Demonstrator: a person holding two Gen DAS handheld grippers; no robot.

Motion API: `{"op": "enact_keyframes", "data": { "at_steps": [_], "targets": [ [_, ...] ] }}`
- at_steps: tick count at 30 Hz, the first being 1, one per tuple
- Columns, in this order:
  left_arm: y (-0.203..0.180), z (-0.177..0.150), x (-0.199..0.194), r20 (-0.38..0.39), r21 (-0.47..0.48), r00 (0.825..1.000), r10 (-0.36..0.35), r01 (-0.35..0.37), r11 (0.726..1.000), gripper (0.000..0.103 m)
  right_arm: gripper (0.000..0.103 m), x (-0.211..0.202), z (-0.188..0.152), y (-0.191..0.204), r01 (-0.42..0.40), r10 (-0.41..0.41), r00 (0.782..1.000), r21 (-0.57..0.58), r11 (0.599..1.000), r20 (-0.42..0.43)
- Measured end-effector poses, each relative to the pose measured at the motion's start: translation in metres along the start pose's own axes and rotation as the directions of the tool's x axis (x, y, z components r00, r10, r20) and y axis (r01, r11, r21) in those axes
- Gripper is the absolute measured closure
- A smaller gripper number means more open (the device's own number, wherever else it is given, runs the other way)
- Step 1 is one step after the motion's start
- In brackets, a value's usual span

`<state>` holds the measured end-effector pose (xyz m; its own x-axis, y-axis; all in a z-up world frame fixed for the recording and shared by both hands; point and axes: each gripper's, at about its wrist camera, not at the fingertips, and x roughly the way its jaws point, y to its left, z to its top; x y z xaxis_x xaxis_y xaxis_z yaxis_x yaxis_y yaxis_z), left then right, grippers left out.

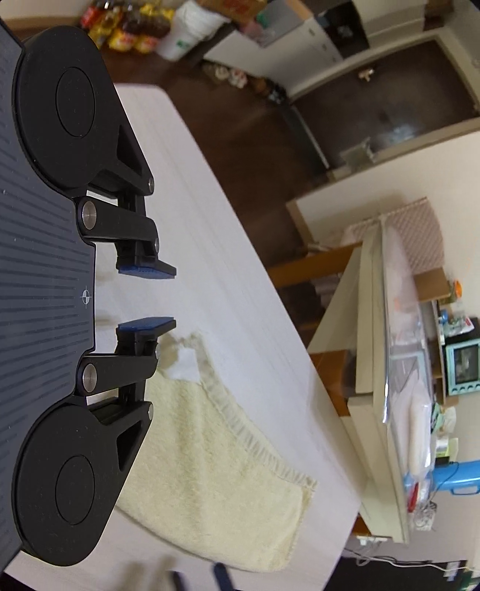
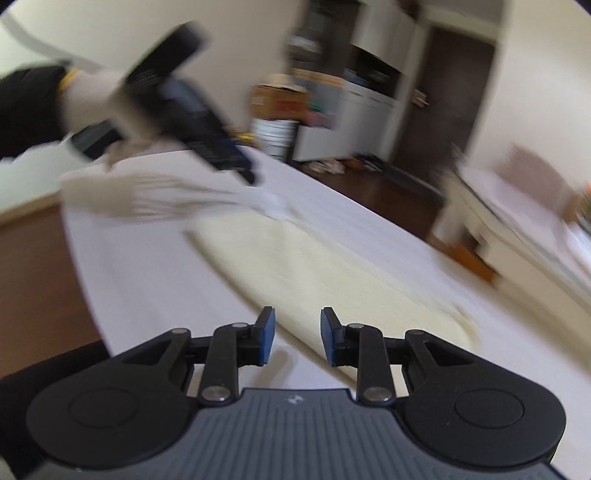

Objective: Fold towel
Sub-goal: 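Grasp the towel edge with the left gripper while the right gripper grasps its corner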

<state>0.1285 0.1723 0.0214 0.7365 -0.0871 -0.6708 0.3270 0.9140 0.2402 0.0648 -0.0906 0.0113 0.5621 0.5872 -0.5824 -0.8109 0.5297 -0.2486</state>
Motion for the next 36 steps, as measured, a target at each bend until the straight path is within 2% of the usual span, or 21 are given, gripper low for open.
{"op": "enact_keyframes", "data": {
  "at_steps": [3,5,10,15,17,19,20,23,25,27,32,36],
  "targets": [
    [0.005,-0.007,-0.011,0.01,-0.023,1.0,0.013,-0.013,1.0,0.072,0.069,0.023,0.024,0.034,-0.015,0.015,1.0,-0.115,0.993,0.0],
    [0.009,-0.015,-0.021,0.028,-0.046,0.999,0.016,-0.015,0.999,0.067,0.07,0.038,0.035,0.051,-0.014,0.012,1.0,-0.174,0.985,-0.008],
    [0.017,-0.032,-0.04,0.055,-0.071,0.998,0.023,-0.019,0.997,0.06,0.071,0.071,0.053,0.082,0.043,-0.06,0.997,-0.322,0.946,-0.043],
    [0.02,-0.045,-0.058,0.093,-0.06,0.995,0.027,-0.021,0.998,0.053,0.074,0.093,0.06,0.092,0.116,-0.15,0.987,-0.392,0.913,-0.058],
    [0.019,-0.049,-0.061,0.102,-0.044,0.995,0.017,-0.012,0.999,0.052,0.079,0.101,0.059,0.093,0.135,-0.175,0.983,-0.412,0.901,-0.061],
    [0.015,-0.052,-0.06,0.103,-0.021,0.995,0.007,-0.004,1.0,0.051,0.096,0.106,0.056,0.091,0.132,-0.174,0.983,-0.416,0.9,-0.064],
    [0.013,-0.054,-0.059,0.104,-0.005,0.995,0.001,-0.001,1.0,0.051,0.096,0.109,0.054,0.09,0.13,-0.173,0.983,-0.417,0.899,-0.066],
    [-0.002,-0.06,-0.059,0.107,0.085,0.994,-0.021,0.012,0.996,0.051,0.096,0.099,0.056,0.081,0.112,-0.137,0.99,-0.368,0.923,-0.042],
    [-0.018,-0.063,-0.059,0.116,0.17,0.992,-0.044,0.023,0.985,0.051,0.097,0.081,0.062,0.062,0.035,-0.046,0.998,-0.265,0.964,-0.036],
    [-0.031,-0.064,-0.059,0.126,0.242,0.99,-0.057,0.025,0.97,0.051,0.097,0.066,0.065,0.046,-0.013,0.008,1.0,-0.196,0.98,-0.024],
    [-0.069,-0.061,-0.059,0.167,0.399,0.983,-0.082,0.008,0.917,0.051,0.097,0.021,0.069,0.009,-0.136,0.138,0.99,-0.067,0.988,0.025],
    [-0.096,-0.057,-0.054,0.186,0.487,0.976,-0.112,0.007,0.873,0.051,0.097,-0.007,0.061,-0.004,-0.192,0.194,0.981,-0.054,0.98,0.026]
  ]
}}
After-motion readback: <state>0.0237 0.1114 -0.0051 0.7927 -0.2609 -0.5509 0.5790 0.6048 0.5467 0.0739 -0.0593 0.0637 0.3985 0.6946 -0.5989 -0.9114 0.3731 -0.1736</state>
